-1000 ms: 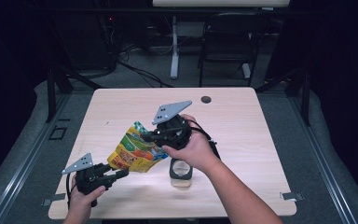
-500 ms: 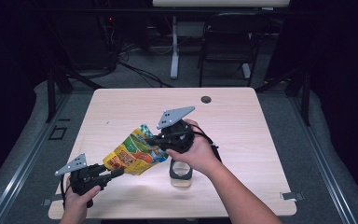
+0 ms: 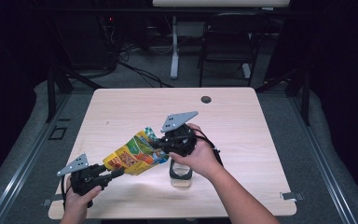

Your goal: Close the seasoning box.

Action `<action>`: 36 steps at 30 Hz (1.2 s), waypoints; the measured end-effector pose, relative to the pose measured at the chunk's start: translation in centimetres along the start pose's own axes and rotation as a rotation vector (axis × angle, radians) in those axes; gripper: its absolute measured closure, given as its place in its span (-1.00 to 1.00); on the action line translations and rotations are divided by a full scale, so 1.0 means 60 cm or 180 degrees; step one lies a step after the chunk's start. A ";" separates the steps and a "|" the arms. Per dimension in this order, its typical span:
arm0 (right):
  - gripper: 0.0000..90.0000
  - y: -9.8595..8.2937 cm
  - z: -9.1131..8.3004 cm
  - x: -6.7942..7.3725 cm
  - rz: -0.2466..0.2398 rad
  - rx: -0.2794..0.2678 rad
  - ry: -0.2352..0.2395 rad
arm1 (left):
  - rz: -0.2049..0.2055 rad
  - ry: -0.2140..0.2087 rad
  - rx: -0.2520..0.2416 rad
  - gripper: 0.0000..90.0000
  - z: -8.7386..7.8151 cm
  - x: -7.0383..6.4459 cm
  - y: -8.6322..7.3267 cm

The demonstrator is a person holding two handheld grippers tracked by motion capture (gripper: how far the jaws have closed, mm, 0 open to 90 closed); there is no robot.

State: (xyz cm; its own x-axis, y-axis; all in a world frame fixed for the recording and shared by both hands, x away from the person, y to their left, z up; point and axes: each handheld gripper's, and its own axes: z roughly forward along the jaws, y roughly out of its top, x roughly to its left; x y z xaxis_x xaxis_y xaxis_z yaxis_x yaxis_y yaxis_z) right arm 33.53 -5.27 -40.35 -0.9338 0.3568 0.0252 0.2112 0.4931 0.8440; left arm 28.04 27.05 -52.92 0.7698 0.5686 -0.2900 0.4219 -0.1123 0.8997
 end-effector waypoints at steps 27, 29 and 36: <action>1.00 -0.044 0.003 -0.003 0.0164 0.0044 0.0043 | 0.0241 -0.0048 0.0119 0.62 -0.013 -0.006 0.012; 1.00 -0.046 0.001 -0.003 0.0178 0.0036 0.0045 | 0.0252 -0.0060 0.0132 0.62 -0.012 -0.007 0.013; 1.00 -0.057 -0.004 0.000 0.0222 0.0002 0.0064 | 0.0313 -0.0085 0.0176 0.64 -0.014 -0.009 0.017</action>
State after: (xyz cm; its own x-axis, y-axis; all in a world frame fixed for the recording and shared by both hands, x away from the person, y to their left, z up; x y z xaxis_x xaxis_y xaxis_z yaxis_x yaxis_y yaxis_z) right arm 32.73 -7.12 -43.09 -0.9224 0.3744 0.0948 0.2763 0.4681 0.8394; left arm 27.65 27.34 -51.60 0.8210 0.5308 -0.2104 0.3688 -0.2118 0.9050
